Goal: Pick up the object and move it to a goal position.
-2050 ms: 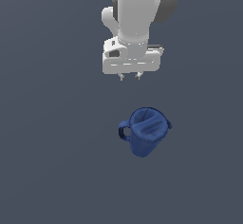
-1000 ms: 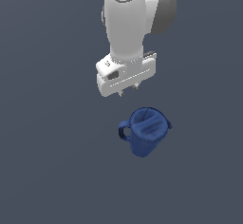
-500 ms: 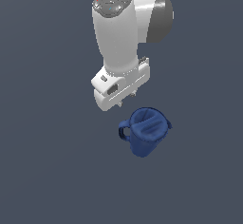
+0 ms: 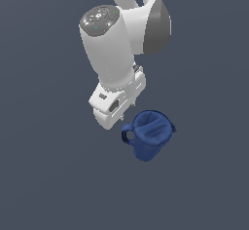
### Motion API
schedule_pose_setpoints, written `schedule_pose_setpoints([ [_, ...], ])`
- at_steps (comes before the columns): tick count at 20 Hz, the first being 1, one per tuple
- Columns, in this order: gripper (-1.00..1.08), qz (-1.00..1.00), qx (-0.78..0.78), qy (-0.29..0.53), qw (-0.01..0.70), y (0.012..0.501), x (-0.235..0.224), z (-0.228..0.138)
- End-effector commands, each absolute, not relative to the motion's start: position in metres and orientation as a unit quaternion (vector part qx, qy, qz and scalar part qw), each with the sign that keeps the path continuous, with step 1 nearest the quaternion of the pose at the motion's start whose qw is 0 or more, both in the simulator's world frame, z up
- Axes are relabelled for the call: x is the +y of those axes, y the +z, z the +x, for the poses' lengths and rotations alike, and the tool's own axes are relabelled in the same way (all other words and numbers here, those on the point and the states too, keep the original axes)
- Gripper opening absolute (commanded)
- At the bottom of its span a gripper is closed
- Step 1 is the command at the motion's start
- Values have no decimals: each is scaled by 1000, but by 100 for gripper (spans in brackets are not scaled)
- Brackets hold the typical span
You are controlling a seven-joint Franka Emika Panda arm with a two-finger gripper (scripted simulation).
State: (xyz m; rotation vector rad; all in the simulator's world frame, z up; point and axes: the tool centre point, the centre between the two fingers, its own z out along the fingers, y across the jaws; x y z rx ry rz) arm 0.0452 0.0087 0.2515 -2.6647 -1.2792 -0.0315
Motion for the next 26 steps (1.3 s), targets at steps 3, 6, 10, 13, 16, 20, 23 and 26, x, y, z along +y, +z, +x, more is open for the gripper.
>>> schedule_pose_setpoints([
  [3,28,-875,-473,-23,102,245,4,58],
  [6,28,-859,-500,-32,108,240,0,66],
  [10,28,-837,-533,-44,115,234,-5,77],
  [13,28,-823,-553,-52,119,230,-8,83],
  [16,28,-811,-569,-59,122,227,-10,88],
  [20,28,-800,-584,-66,124,224,-13,92],
  [23,28,-794,-590,-69,125,223,-14,94],
  [26,28,-792,-593,-71,126,222,-15,95],
])
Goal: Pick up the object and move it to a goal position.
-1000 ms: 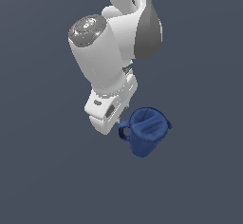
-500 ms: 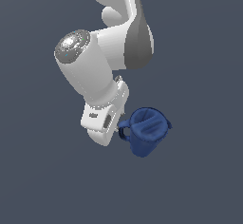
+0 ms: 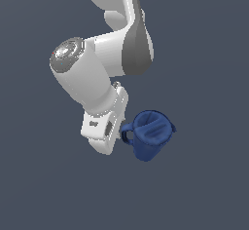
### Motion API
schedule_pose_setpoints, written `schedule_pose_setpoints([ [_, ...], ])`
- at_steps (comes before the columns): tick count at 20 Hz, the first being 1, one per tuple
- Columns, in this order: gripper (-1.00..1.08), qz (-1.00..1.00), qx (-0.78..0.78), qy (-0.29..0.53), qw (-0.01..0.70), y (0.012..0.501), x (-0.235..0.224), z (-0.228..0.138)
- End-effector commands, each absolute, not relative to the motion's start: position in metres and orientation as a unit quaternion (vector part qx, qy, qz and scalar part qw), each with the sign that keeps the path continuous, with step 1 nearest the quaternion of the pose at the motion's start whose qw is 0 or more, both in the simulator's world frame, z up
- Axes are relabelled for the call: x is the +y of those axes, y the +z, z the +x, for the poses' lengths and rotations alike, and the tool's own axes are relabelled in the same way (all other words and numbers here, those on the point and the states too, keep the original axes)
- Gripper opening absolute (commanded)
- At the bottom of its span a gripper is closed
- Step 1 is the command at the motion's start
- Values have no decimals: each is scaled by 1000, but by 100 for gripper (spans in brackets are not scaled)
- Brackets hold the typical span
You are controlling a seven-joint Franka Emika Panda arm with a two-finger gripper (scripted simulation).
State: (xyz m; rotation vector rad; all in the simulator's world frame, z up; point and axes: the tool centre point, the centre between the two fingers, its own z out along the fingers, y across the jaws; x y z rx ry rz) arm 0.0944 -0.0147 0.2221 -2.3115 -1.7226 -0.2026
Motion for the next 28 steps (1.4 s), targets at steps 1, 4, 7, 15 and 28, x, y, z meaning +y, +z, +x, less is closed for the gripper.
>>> schedule_pose_setpoints([
  [1,28,-792,-594,-71,126,222,-15,95],
  [4,28,-793,-592,-70,126,221,-15,95],
  [7,28,-793,-593,-70,126,213,-13,94],
  [15,28,-792,-594,-71,126,193,-6,93],
  [28,-100,-791,-596,-72,123,196,-7,94],
])
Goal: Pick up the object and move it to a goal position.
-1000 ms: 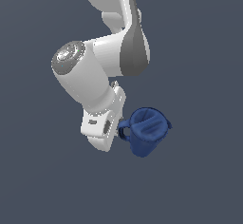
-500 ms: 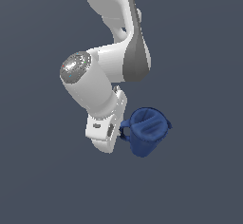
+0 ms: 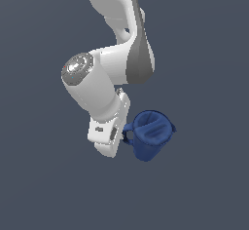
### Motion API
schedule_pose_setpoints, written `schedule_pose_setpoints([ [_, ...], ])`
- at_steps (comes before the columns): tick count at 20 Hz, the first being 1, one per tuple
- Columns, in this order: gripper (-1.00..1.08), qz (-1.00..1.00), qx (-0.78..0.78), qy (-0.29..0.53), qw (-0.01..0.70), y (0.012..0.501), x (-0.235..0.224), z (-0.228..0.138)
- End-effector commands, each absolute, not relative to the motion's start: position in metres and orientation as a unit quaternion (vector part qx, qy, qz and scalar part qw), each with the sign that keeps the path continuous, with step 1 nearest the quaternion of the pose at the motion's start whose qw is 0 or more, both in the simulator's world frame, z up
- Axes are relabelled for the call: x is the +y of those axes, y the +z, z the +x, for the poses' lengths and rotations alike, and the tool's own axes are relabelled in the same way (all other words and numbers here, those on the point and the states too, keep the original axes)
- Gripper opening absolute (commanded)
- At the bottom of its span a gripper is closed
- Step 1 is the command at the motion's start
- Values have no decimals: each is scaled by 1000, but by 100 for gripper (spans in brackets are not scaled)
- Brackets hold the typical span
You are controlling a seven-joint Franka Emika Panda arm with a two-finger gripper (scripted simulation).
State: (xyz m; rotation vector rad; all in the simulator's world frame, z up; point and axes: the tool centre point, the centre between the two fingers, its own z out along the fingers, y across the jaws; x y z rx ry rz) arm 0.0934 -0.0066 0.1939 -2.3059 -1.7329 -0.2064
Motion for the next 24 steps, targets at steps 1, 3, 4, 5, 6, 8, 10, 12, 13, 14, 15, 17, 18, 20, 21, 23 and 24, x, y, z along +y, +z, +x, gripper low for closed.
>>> schedule_pose_setpoints([
  [1,-100,-789,-598,-73,119,198,-8,95],
  [3,-100,-785,-605,-76,108,206,-10,98],
  [4,-100,-782,-610,-79,100,211,-11,100],
  [5,-100,-779,-615,-81,91,218,-13,103],
  [6,-100,-775,-621,-84,81,225,-14,105],
  [8,-100,-765,-635,-92,58,242,-18,110],
  [10,-100,-753,-650,-100,31,262,-21,116],
  [12,-100,-739,-665,-109,1,285,-23,121],
  [13,-100,-730,-673,-113,-15,297,-24,123],
  [14,-100,-722,-681,-118,-32,309,-24,124],
  [15,-100,-713,-689,-123,-48,322,-25,126],
  [17,-100,-694,-703,-132,-81,348,-24,127],
  [18,-100,-683,-710,-137,-98,361,-24,127],
  [20,-100,-662,-723,-146,-132,387,-22,126],
  [21,-100,-650,-729,-151,-149,400,-20,125],
  [23,-100,-627,-740,-160,-182,426,-17,121],
  [24,-100,-615,-745,-164,-198,438,-15,118],
])
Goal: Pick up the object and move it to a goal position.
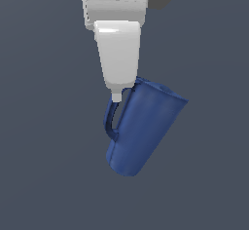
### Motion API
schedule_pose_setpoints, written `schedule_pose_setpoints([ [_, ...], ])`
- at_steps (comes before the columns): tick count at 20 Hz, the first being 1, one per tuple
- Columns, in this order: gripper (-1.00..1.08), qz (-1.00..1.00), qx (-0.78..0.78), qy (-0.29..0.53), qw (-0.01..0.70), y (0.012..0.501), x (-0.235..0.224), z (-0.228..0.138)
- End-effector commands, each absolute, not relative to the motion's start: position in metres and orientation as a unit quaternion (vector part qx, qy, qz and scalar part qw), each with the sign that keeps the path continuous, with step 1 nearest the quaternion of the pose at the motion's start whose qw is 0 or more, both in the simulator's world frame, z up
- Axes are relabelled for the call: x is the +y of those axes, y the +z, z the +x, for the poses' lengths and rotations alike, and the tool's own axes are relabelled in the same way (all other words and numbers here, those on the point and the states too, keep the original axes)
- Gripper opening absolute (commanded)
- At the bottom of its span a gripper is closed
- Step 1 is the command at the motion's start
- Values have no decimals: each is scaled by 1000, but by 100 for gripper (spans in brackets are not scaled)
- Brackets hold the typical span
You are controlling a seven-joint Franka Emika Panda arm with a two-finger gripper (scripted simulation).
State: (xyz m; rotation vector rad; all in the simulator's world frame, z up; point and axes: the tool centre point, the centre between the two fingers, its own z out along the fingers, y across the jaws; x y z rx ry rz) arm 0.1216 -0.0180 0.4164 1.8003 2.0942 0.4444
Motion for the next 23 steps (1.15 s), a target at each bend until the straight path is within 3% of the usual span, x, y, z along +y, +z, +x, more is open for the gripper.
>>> schedule_pose_setpoints([
  [1,-100,603,750,168,214,450,-13,115],
  [11,-100,502,773,199,334,538,10,77],
  [23,-100,458,776,210,379,568,20,55],
])
